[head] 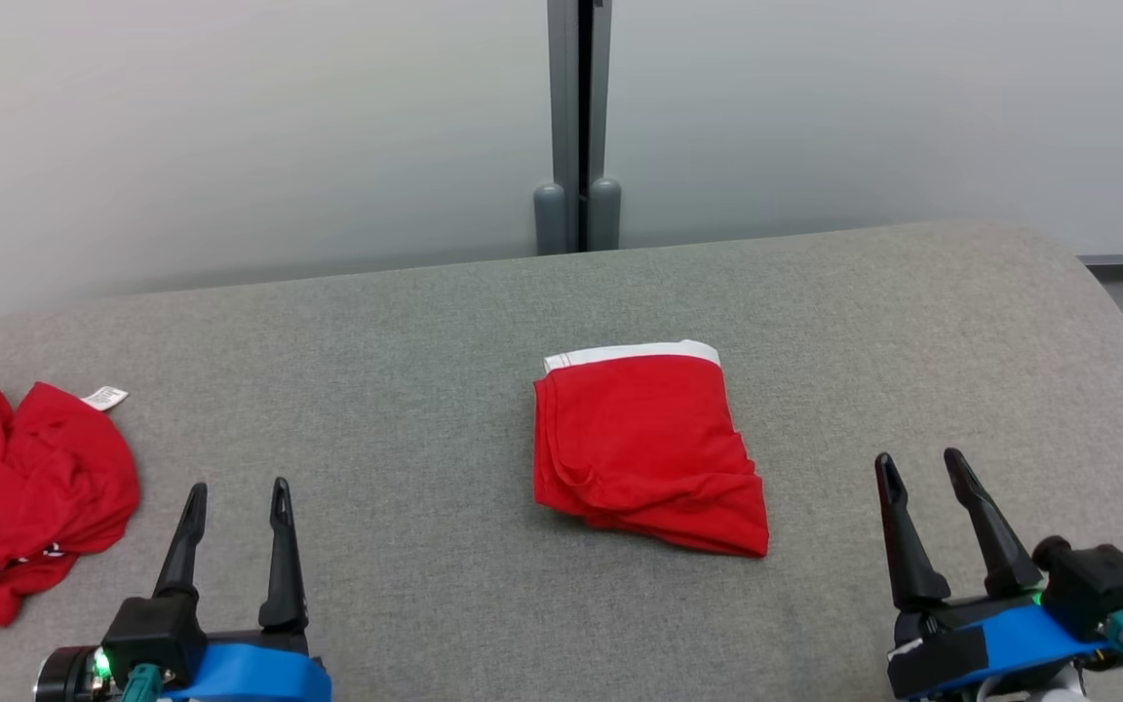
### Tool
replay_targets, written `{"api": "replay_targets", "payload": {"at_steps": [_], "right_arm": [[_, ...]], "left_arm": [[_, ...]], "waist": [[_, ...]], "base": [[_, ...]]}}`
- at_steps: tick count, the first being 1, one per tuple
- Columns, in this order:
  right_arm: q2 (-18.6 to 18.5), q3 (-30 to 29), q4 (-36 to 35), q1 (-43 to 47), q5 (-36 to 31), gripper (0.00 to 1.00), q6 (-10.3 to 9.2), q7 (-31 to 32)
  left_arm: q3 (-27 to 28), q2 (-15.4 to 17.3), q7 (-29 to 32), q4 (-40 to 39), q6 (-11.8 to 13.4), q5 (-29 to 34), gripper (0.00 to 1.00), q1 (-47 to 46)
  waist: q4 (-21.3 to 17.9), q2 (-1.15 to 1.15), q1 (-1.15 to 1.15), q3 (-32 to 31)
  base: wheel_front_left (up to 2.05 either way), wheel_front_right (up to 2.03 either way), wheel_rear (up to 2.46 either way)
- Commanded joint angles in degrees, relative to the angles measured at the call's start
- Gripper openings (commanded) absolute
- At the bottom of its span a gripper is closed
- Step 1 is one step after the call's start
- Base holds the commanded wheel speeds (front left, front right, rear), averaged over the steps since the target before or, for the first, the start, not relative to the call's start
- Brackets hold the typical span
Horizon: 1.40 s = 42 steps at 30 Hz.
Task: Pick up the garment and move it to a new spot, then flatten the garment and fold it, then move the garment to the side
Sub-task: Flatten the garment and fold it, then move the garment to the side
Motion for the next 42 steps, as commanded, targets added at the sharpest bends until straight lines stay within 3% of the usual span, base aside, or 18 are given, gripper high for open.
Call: {"api": "replay_targets", "payload": {"at_steps": [1,30,42], "right_arm": [[0.8,-1.3,-1.2,2.0,-1.5,1.0,0.03,-0.2],[3.0,-3.3,-0.2,5.2,-6.0,1.0,0.03,0.0],[-1.0,-0.3,-0.9,-5.9,-7.2,1.0,0.03,2.0]], "left_arm": [[0.2,0.3,-0.2,-0.4,0.4,0.6,1.0,1.1],[-0.2,1.0,-0.2,-0.9,1.3,0.3,1.0,3.2],[-1.0,0.8,-0.2,-1.6,1.5,0.2,1.0,1.5]], "waist": [[0.5,0.0,0.01,-0.3],[2.2,0.0,0.01,-1.1],[2.8,0.0,0.01,1.5]], "base": [[0.0,0.0,0.0],[0.0,0.0,0.0],[0.0,0.0,0.0]]}}
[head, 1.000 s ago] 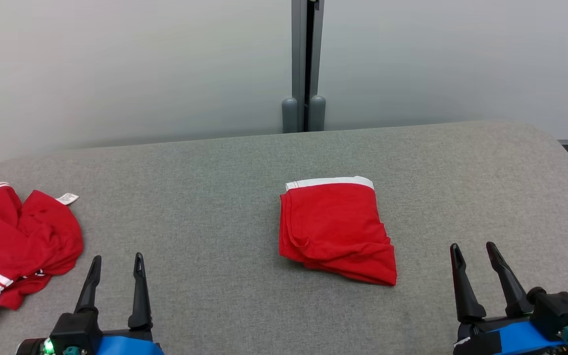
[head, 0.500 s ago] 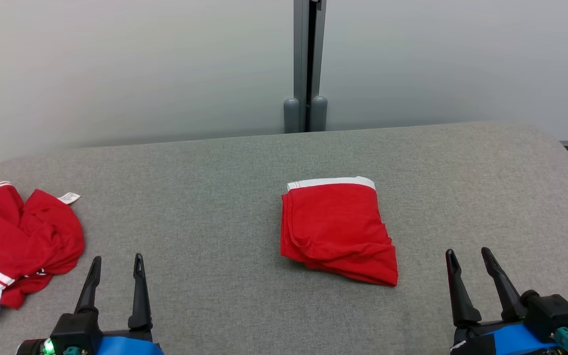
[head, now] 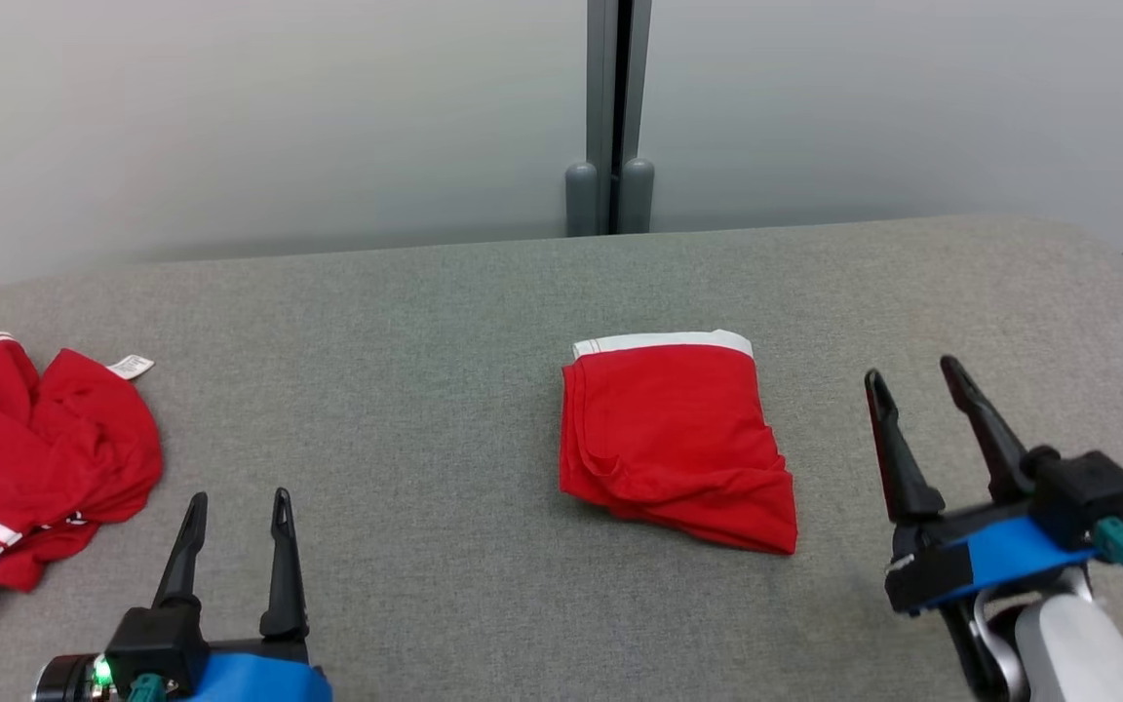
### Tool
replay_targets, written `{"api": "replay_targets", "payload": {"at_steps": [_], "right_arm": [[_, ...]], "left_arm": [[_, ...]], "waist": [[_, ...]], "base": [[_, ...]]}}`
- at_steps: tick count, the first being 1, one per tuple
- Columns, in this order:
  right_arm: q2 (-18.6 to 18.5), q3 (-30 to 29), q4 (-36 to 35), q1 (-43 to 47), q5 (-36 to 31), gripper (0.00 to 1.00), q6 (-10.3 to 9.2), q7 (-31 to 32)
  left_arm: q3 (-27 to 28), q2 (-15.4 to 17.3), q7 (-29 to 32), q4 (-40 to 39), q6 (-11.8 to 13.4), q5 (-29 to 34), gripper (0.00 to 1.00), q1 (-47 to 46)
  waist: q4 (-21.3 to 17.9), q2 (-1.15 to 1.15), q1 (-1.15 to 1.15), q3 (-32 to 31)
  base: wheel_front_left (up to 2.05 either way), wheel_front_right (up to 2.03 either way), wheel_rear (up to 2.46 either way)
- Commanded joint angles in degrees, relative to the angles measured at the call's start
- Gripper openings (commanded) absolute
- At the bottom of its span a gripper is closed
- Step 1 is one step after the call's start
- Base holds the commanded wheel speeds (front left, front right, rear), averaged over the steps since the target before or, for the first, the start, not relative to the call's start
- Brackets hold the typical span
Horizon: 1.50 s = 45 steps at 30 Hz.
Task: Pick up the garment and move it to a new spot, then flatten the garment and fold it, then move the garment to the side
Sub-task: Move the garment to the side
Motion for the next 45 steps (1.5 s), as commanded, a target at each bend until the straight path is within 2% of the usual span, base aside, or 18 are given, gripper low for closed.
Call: {"api": "replay_targets", "payload": {"at_steps": [1,6,12,26,35,40,41,42,43,45], "right_arm": [[-0.7,0.3,0.2,-2.1,-0.3,1.0,0.03,0.4],[-2.6,0.9,3.2,-9.5,0.2,1.0,0.03,3.0],[-3.9,1.7,10.5,-15.6,0.9,1.0,0.03,5.3],[-4.8,4.2,30.8,-20.4,2.7,1.0,0.03,4.3],[-4.0,8.0,41.4,-22.9,5.2,1.0,0.03,4.8],[-1.4,10.6,45.0,-22.4,7.9,1.0,0.1,4.9],[-0.8,11.4,45.1,-22.3,9.0,0.82,0.11,5.1],[-0.7,12.0,45.0,-22.3,9.7,0.32,0.12,5.2],[-0.9,12.8,45.0,-22.5,10.4,0.0,0.12,5.1],[-1.4,13.9,44.8,-23.1,11.4,0.0,0.08,4.2]], "left_arm": [[-0.2,0.3,-0.2,0.1,-0.1,-0.1,1.0,-1.6],[-0.6,0.3,-0.2,0.4,-0.5,-0.1,1.0,-3.7],[-1.7,0.0,-0.2,0.4,-0.5,-0.1,1.0,-6.0],[-2.9,-0.5,-0.2,1.3,-0.7,-0.8,1.0,-9.9],[-3.3,-0.8,-0.2,1.7,-0.3,-1.4,1.0,-10.7],[-3.3,-0.9,-0.2,2.0,-0.2,-1.9,1.0,-10.4],[-3.2,-0.9,-0.2,2.0,-0.1,-1.9,1.0,-10.2],[-3.2,-0.9,-0.2,2.0,0.0,-2.0,1.0,-10.0],[-3.2,-0.9,-0.2,2.0,0.0,-2.1,1.0,-9.9],[-3.3,-0.9,-0.2,2.0,0.0,-2.3,1.0,-9.9]], "waist": [[0.6,0.0,0.0,0.9],[2.1,0.0,0.0,3.7],[4.0,0.0,0.0,6.9],[8.3,0.0,0.0,11.6],[9.2,0.0,0.0,12.8],[9.1,0.0,0.0,12.4],[9.0,0.0,0.0,12.2],[8.9,0.0,0.0,12.2],[8.8,0.0,0.0,12.1],[8.5,0.0,0.0,12.0]], "base": [[0.0,0.0,0.0],[0.0,0.0,0.0],[0.0,0.0,0.0],[0.0,0.0,0.0],[0.0,0.0,0.0],[0.0,0.0,0.0],[0.0,0.0,0.0],[0.0,0.0,0.0],[0.0,0.0,0.0],[0.0,0.0,0.0]]}}
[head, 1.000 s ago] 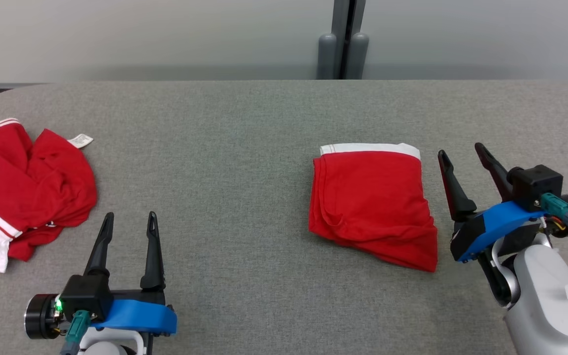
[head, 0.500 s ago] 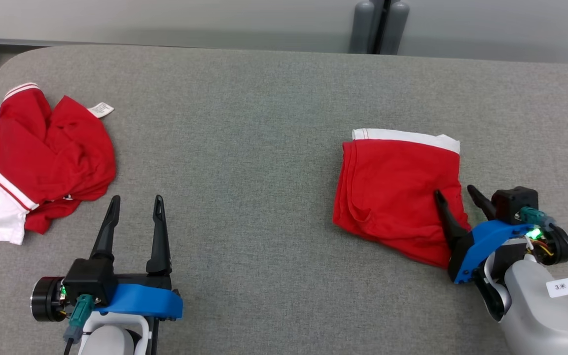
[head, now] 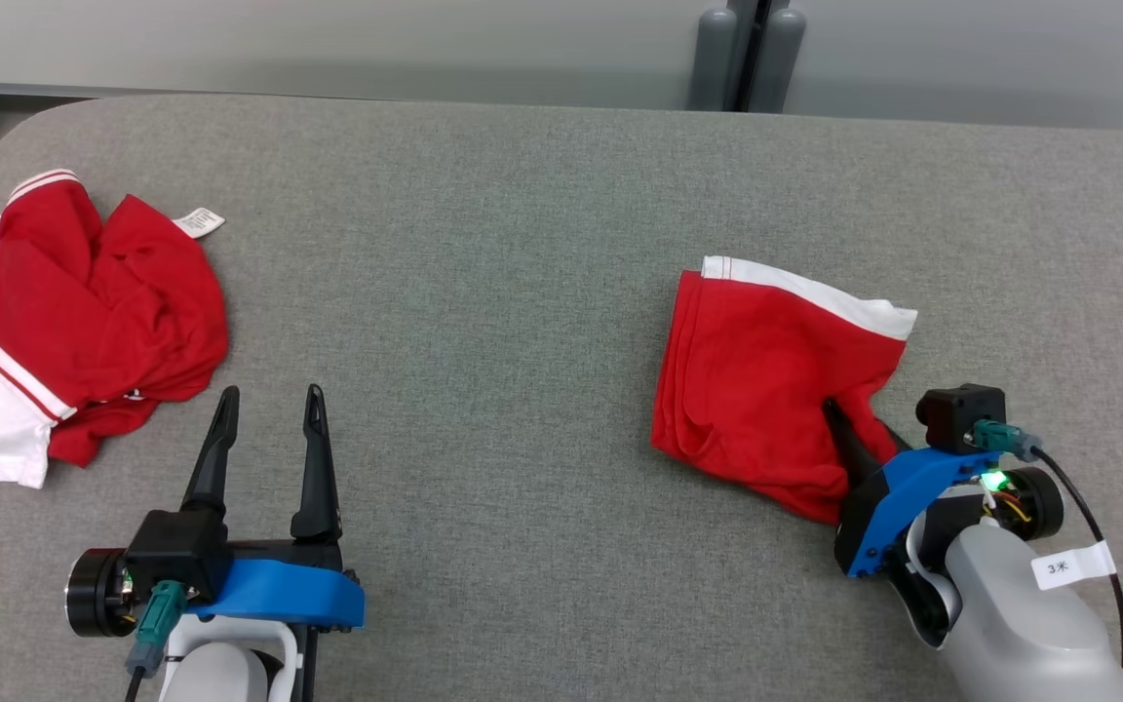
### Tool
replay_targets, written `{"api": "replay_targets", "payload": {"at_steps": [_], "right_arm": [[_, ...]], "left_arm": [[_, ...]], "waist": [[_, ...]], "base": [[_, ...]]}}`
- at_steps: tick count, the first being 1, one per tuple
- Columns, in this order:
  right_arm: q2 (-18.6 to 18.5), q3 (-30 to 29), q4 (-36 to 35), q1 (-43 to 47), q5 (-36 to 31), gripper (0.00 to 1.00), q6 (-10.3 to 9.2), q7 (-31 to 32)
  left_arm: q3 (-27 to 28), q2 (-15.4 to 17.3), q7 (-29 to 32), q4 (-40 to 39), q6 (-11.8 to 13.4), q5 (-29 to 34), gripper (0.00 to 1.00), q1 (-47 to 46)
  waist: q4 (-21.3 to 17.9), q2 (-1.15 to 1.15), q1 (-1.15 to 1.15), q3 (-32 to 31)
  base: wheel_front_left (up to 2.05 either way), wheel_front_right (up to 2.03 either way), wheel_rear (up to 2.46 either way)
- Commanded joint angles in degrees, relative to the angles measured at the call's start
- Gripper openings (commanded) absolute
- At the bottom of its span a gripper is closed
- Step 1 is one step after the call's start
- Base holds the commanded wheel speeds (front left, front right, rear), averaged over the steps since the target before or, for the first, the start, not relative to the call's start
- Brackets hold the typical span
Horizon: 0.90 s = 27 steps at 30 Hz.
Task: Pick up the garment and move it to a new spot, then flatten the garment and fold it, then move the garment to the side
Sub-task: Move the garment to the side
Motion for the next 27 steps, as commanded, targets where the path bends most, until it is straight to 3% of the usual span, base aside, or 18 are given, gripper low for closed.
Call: {"api": "replay_targets", "payload": {"at_steps": [1,16,27], "right_arm": [[0.1,1.1,1.1,0.3,0.8,0.0,0.08,-0.2],[-4.8,4.5,1.2,-0.8,4.7,0.0,0.08,-5.0],[-8.3,3.3,-1.9,-0.8,6.2,0.0,0.09,-6.0]], "left_arm": [[-0.2,-0.1,-0.2,0.1,0.2,-0.4,1.0,0.0],[0.5,-0.2,-0.2,-0.7,0.0,-0.3,1.0,1.3],[1.0,0.4,-0.2,-2.1,-0.8,1.2,1.0,-0.9]], "waist": [[-0.2,0.0,0.0,-0.2],[-2.0,0.0,0.0,-1.2],[-11.6,0.0,0.0,1.1]], "base": [[0.0,0.0,0.0],[0.0,0.0,0.0],[0.0,0.0,0.0]]}}
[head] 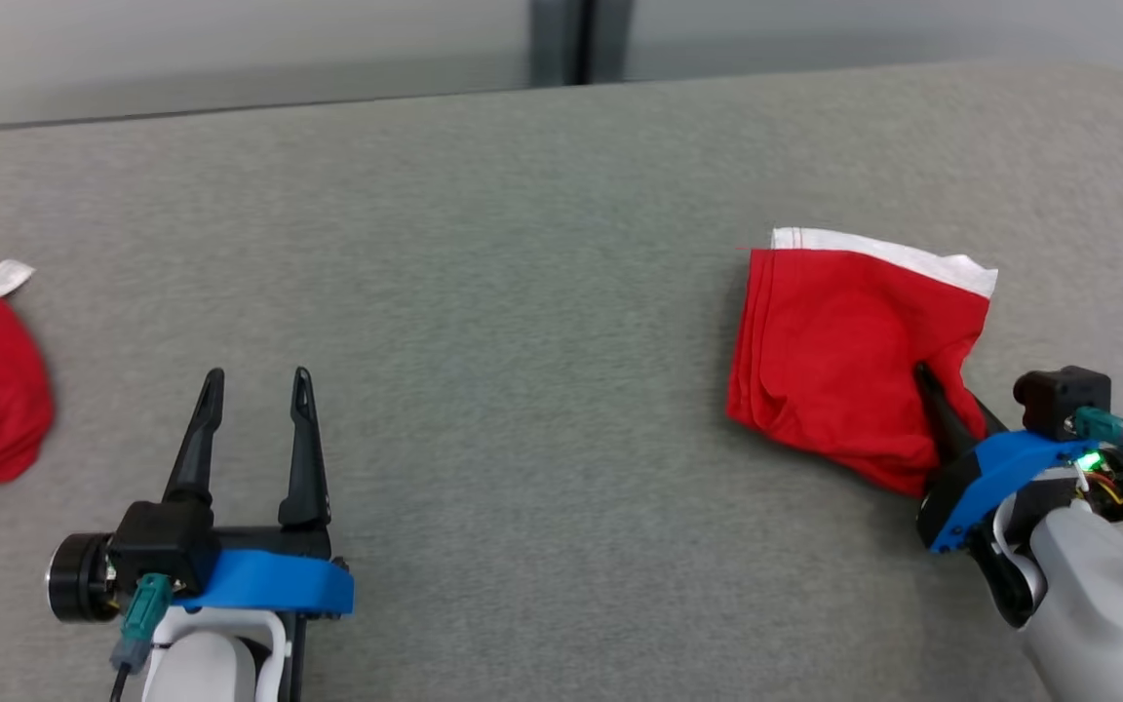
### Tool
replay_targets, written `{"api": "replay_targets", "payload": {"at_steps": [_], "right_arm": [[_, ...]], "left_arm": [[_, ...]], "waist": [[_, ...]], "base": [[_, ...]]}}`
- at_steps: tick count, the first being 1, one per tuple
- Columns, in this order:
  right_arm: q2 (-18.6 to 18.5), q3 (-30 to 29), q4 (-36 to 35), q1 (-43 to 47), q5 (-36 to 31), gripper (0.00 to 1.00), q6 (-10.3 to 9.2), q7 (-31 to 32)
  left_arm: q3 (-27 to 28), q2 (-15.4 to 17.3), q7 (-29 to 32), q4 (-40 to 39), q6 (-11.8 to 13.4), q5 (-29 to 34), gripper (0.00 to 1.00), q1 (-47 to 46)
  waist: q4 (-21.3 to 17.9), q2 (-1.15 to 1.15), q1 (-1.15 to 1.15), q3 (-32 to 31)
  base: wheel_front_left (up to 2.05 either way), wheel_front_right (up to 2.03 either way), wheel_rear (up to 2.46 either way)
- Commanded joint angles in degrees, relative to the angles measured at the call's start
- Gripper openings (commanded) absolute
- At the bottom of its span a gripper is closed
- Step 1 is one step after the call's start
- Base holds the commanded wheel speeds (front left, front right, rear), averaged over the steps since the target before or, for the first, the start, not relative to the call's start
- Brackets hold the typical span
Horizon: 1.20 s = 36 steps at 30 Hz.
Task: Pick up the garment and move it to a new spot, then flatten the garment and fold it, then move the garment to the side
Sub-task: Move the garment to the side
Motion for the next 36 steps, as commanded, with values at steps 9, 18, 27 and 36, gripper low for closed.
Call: {"api": "replay_targets", "payload": {"at_steps": [9,18,27,36], "right_arm": [[-1.2,-3.7,-2.8,2.2,0.6,0.0,0.01,-0.4],[-1.7,-6.5,-8.7,0.5,-3.0,0.0,0.01,-0.5],[-7.6,-3.4,-8.8,-12.4,-8.6,0.0,0.0,0.6],[-18.1,-1.0,-1.8,-23.8,-9.9,0.0,0.0,5.0]], "left_arm": [[-0.6,1.4,-0.2,-0.3,-0.8,1.6,1.0,-3.8],[-1.3,2.0,-0.2,-1.1,-0.9,2.2,1.0,-6.7],[-2.4,2.0,-0.2,-3.3,-1.2,2.6,1.0,-10.4],[-3.5,1.9,-0.2,-6.6,-1.2,3.0,1.0,-13.4]], "waist": [[-7.9,-0.01,-0.01,2.1],[-9.4,-0.01,-0.01,5.3],[-6.0,-0.01,-0.01,11.7],[-3.0,-0.01,-0.01,18.1]], "base": [[0.0,0.0,0.0],[0.0,0.0,0.0],[0.0,0.0,0.0],[0.0,0.0,0.0]]}}
